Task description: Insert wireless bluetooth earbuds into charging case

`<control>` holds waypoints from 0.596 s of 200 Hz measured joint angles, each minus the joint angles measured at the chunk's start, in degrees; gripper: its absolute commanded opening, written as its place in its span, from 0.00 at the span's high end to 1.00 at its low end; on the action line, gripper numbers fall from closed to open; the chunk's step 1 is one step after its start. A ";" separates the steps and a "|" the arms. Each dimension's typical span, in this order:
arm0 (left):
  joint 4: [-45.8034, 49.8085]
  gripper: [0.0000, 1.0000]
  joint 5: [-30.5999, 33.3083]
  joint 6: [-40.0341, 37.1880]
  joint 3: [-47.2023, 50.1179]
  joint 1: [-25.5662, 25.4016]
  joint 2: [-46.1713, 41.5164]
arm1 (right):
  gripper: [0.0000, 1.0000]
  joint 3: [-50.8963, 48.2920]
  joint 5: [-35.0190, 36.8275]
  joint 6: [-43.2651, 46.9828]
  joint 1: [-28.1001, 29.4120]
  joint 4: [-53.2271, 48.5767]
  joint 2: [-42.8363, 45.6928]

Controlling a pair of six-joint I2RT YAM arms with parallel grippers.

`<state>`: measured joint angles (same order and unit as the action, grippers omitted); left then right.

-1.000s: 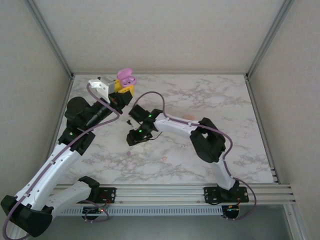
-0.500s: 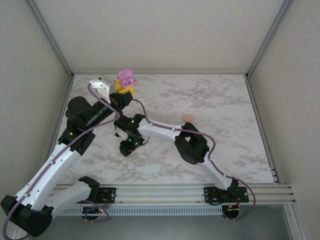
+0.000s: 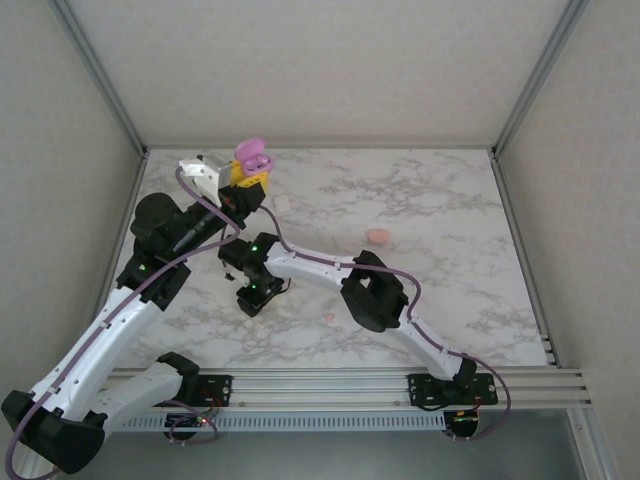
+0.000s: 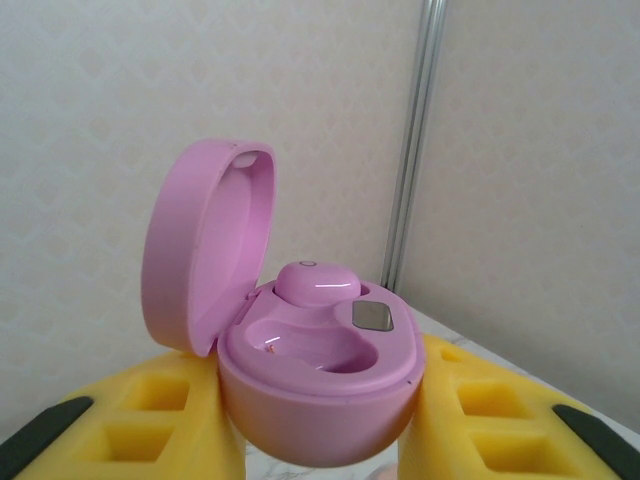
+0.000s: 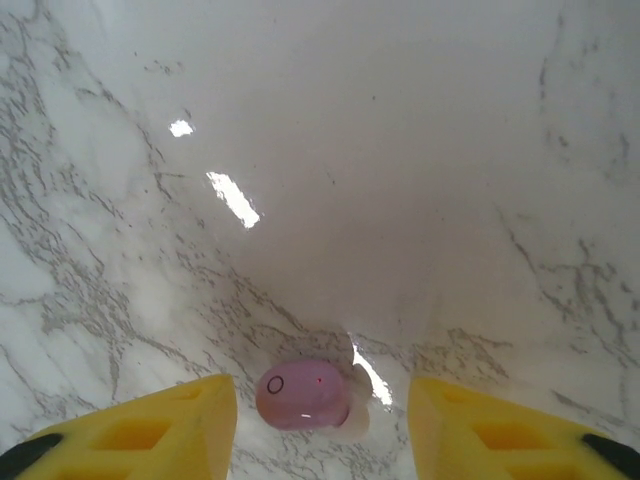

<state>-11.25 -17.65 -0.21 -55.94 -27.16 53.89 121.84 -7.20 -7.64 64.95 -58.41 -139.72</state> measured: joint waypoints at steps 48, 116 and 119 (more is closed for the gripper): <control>0.00 0.70 0.02 0.00 0.00 0.00 0.00 | 0.59 4.61 2.43 -0.04 0.92 -2.58 -2.82; 0.00 0.70 0.02 0.00 0.00 0.00 0.00 | 0.65 4.92 5.79 -1.70 1.57 -2.95 -3.21; -0.02 0.70 0.04 0.00 0.00 0.00 0.00 | 0.65 4.74 5.99 -1.88 1.57 -2.82 -3.13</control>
<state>-11.27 -17.61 -0.21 -55.94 -27.16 53.89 126.58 -1.21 -9.52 66.52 -61.23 -142.85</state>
